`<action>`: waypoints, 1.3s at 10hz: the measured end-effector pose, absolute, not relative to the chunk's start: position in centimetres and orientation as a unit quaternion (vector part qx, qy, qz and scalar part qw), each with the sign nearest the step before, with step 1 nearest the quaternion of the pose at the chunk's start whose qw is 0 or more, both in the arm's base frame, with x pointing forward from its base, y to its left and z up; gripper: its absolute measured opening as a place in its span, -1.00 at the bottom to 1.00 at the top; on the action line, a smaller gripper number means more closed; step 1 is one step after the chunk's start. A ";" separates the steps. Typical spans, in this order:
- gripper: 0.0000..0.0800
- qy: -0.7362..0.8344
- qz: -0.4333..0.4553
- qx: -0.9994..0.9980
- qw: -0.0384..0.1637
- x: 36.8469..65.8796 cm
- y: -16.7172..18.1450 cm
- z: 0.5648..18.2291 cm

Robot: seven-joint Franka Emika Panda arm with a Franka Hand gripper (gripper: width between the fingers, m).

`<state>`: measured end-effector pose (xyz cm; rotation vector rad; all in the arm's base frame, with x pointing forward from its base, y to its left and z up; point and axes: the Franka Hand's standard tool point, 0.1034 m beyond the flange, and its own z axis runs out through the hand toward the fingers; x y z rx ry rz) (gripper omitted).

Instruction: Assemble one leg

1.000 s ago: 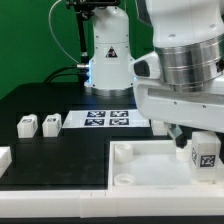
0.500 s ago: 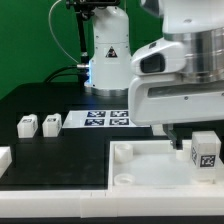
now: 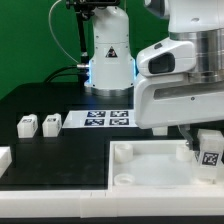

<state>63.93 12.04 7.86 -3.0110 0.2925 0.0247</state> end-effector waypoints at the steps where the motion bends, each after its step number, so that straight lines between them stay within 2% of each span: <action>1: -0.24 0.152 0.011 -0.987 0.057 63.9 12.0 7.8; 4: -0.24 0.346 0.024 -0.936 0.055 63.8 12.3 7.7; 6: -0.24 0.532 0.037 -0.842 0.076 63.8 12.2 7.5; 8: -0.24 0.627 0.048 -0.773 0.084 63.8 12.5 7.4; 11: -0.25 0.608 0.044 -0.788 0.084 63.6 12.7 7.0; 12: 0.31 0.557 0.040 -0.825 0.086 63.5 12.7 6.8; 13: 0.31 0.467 0.030 -0.880 0.088 63.5 12.6 6.8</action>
Offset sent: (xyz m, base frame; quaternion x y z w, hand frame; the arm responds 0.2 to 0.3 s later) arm -0.0067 -0.0013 0.0013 -0.0218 0.0193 0.3280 0.9442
